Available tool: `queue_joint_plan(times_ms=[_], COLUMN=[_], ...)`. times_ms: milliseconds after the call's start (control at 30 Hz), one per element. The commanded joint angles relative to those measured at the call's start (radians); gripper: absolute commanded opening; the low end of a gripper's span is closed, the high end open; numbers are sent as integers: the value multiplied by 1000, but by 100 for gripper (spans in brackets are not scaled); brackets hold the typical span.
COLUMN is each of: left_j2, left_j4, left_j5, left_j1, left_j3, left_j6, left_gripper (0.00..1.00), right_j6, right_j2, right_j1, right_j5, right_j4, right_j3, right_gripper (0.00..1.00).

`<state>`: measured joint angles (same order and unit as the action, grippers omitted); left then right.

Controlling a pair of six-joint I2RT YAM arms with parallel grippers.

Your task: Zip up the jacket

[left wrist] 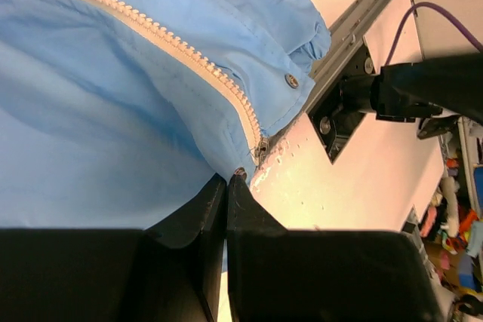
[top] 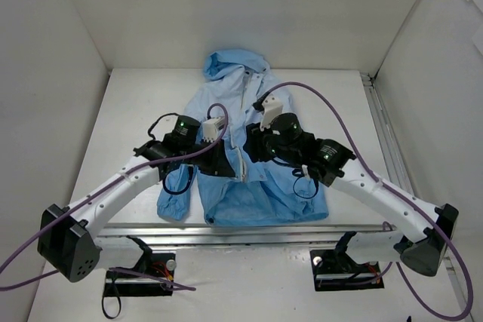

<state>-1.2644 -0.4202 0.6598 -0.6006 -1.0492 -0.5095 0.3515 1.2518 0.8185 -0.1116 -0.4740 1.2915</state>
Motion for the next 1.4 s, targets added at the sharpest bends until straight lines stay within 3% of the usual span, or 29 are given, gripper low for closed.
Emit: queue_joint_plan(times_ms=[0,300,600,1367], left_j2=[-15,-72,-113,-170], left_j4=[-8,-29,-40,-58], left_j5=[73,130,144,173], left_j1=[7,45,55,64], left_j3=[-84,-130,-158,-199], left_j6=[-9,-12,-18,-20], left_gripper=[0,0,0,0], right_j6=[-198,-258,-266,-270], right_j2=[-86,-114,-72,-26], right_j1=[33,160,260,318], right_j5=[95,-9,-180,-273], right_j4=[66,64,64,43], right_j3=[-24,-129,-178,-224], right_gripper=[38,50,49,42])
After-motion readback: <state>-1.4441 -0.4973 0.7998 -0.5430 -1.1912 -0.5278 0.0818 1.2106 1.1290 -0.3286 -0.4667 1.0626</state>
